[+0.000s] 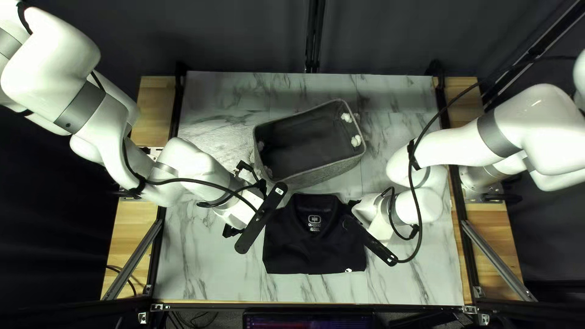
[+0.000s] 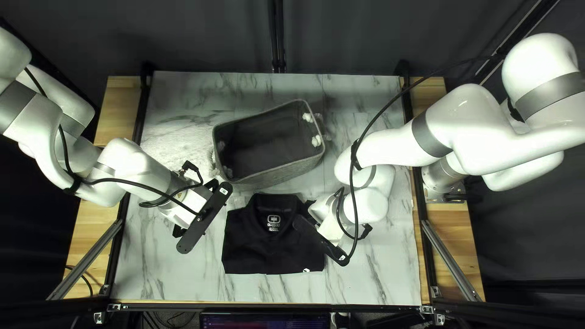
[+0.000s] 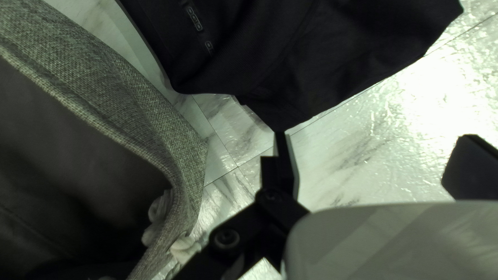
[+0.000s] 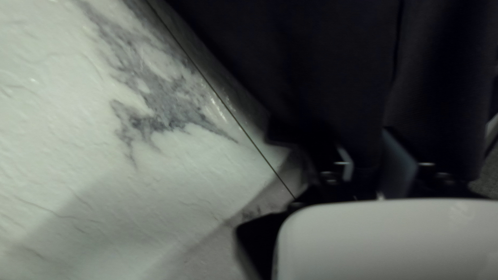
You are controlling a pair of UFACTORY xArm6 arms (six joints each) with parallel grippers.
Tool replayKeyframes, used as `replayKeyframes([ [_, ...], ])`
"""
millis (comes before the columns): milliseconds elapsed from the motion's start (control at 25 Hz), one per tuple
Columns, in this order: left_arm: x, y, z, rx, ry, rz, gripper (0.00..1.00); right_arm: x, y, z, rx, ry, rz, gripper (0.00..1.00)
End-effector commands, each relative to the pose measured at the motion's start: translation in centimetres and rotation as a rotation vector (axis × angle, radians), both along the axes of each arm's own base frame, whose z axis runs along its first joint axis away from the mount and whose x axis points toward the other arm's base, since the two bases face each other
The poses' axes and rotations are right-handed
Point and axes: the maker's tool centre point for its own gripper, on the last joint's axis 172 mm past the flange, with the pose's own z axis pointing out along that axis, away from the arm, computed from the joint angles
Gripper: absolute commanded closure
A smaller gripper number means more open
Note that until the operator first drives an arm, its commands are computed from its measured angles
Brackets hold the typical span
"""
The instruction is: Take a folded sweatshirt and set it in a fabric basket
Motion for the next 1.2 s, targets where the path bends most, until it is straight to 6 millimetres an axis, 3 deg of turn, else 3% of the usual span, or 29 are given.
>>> replayKeyframes([
  [40,0.0,0.0,0.0,0.0,0.0,0.0,0.0,-0.1,0.6,1.0,-0.012,-0.008,0.006,1.0],
  [440,0.2,0.0,-0.1,-0.005,0.006,-0.003,0.0,-0.1,2.3,2.6,-0.048,-0.017,0.016,0.97],
  [600,1.2,0.0,-1.3,-0.009,0.016,-0.038,0.0,-0.3,3.2,3.0,-0.06,-0.018,0.02,0.99],
  [960,3.4,0.3,-4.8,-0.047,0.051,-0.096,0.0,-0.2,3.2,3.1,-0.068,-0.018,0.024,0.97],
  [1200,4.5,1.6,-7.4,-0.006,0.102,-0.008,0.0,0.1,3.2,3.0,-0.066,-0.015,0.027,0.98],
])
